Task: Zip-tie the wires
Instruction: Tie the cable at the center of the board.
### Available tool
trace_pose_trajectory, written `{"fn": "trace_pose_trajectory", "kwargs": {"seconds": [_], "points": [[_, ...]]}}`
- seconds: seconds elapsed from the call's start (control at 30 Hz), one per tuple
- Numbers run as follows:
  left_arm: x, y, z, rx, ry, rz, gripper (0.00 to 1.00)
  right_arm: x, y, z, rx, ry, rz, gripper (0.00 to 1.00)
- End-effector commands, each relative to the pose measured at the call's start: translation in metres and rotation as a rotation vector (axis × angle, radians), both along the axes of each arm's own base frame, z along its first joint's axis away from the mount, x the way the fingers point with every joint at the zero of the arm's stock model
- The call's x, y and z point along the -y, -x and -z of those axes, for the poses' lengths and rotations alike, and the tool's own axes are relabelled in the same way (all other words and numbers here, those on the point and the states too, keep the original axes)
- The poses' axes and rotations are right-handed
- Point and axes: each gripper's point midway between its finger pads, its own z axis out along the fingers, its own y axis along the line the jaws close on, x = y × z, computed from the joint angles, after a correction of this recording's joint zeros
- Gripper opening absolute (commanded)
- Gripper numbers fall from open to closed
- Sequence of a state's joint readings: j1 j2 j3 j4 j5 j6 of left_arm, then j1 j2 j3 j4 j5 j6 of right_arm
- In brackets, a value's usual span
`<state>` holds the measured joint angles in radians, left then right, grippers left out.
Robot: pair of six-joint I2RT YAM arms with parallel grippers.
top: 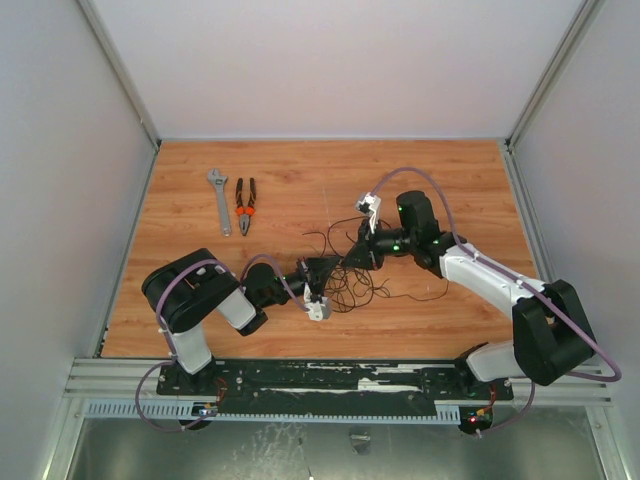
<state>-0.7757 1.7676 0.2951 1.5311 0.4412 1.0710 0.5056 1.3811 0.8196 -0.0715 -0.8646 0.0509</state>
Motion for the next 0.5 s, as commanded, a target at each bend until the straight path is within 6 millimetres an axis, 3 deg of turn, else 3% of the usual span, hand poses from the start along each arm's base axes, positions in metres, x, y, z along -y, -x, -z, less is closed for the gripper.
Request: {"fn": "trace_pose_trajectory", "kwargs": {"seconds": [0.0,0.17,0.47], "points": [[-0.004,0.003,-0.057,0.160,0.168,0.000,0.00,-0.008,-0.003,-0.016,0.035,-0.027,-0.026,0.08],[-0.004,0.003,-0.057,0.161,0.168,-0.002,0.00,-0.008,-0.003,-0.017,0.037,-0.029,-0.026,0.00],[-0.005,0.004,-0.055,0.157,0.167,0.001,0.00,-0.010,-0.006,-0.028,0.053,-0.048,-0.015,0.00]]}}
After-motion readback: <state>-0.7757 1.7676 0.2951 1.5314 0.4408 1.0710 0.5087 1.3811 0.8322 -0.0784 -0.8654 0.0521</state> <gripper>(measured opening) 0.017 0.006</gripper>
